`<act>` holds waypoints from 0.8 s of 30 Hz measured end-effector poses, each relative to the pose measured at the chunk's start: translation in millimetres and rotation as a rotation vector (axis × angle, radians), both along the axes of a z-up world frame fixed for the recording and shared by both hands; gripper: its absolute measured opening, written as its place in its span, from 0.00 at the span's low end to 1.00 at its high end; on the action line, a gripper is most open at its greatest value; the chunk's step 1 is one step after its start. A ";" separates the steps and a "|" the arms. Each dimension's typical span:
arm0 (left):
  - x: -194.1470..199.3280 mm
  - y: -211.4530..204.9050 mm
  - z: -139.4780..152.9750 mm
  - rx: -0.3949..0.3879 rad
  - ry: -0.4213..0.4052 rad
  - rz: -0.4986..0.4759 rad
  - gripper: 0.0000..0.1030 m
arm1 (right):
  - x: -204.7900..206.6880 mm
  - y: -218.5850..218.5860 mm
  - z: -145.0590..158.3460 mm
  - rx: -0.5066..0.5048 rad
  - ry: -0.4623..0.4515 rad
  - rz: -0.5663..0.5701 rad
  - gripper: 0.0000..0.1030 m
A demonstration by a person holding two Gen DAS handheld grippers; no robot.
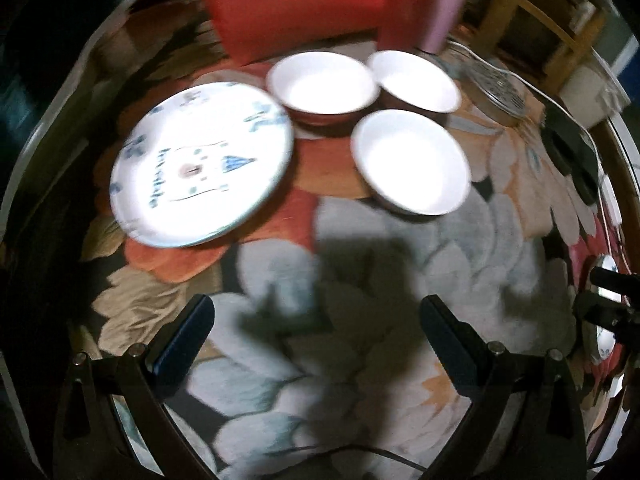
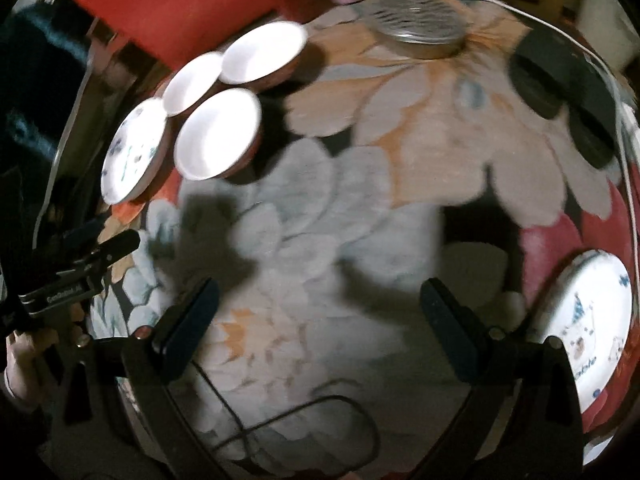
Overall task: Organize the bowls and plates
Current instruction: 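Move both tools toward the smaller bear plate beside the bowls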
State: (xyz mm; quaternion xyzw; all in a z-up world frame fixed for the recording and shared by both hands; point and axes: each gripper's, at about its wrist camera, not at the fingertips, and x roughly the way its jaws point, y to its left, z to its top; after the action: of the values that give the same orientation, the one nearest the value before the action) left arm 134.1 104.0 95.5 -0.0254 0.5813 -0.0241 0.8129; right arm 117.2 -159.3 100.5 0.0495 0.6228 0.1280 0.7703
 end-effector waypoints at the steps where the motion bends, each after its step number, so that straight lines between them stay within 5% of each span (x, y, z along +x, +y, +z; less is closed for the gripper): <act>1: -0.4 7.3 -0.6 -0.005 0.002 0.010 0.99 | 1.6 11.5 -0.2 0.000 0.011 0.019 0.98; 10: -18.3 95.0 -10.3 -0.030 0.008 0.115 0.99 | 9.7 128.7 -2.5 0.017 0.067 0.209 0.98; 18: -36.9 154.0 -13.8 0.014 -0.013 0.189 0.99 | 30.2 205.7 -19.2 0.075 0.071 0.180 0.96; 24: -46.1 173.7 -18.2 0.008 -0.002 0.196 0.99 | 56.7 237.8 -48.3 0.099 0.120 0.052 0.70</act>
State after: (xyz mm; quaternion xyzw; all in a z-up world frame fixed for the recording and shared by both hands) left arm 88.0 277.7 77.3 -0.0791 0.5755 0.0578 0.8119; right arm 173.8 78.4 52.2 0.0791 0.6619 0.1754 0.7245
